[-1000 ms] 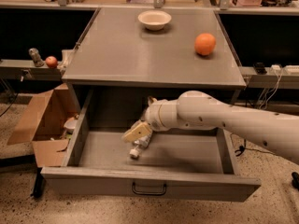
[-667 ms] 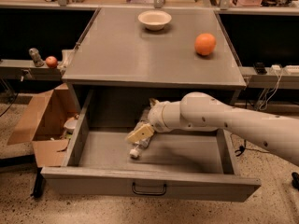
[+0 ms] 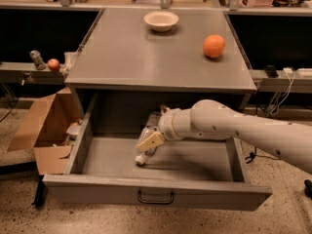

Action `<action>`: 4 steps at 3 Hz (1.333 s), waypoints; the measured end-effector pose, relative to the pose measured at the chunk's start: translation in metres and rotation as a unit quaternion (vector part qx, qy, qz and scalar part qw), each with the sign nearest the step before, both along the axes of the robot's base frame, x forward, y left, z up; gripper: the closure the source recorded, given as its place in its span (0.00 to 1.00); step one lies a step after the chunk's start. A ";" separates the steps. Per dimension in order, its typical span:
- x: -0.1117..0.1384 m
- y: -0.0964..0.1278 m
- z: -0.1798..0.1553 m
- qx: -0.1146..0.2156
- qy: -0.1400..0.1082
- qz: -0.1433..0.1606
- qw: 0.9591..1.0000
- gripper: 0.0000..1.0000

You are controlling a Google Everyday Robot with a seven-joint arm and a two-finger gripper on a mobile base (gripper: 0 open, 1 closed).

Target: Pick blue plastic bottle from top drawer and place on counter

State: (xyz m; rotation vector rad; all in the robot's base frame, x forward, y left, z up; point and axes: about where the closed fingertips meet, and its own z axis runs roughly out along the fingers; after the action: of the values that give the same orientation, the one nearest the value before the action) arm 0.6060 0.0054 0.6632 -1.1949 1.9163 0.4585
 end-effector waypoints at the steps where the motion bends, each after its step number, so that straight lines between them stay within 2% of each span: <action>1: 0.001 -0.002 0.001 -0.004 0.010 -0.031 0.999 0.00; 2: 0.004 0.004 0.001 0.011 0.042 -0.083 0.996 0.00; 3: 0.008 0.006 -0.004 0.024 0.067 -0.140 0.988 0.00; 4: 0.010 -0.003 -0.007 0.022 0.072 -0.194 0.978 0.00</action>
Offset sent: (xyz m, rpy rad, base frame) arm 0.0065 0.0126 -0.0017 0.0845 0.1968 -0.3325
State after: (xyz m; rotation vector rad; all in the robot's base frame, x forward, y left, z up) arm 0.6164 0.0020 0.6564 -0.7466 2.1884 0.3811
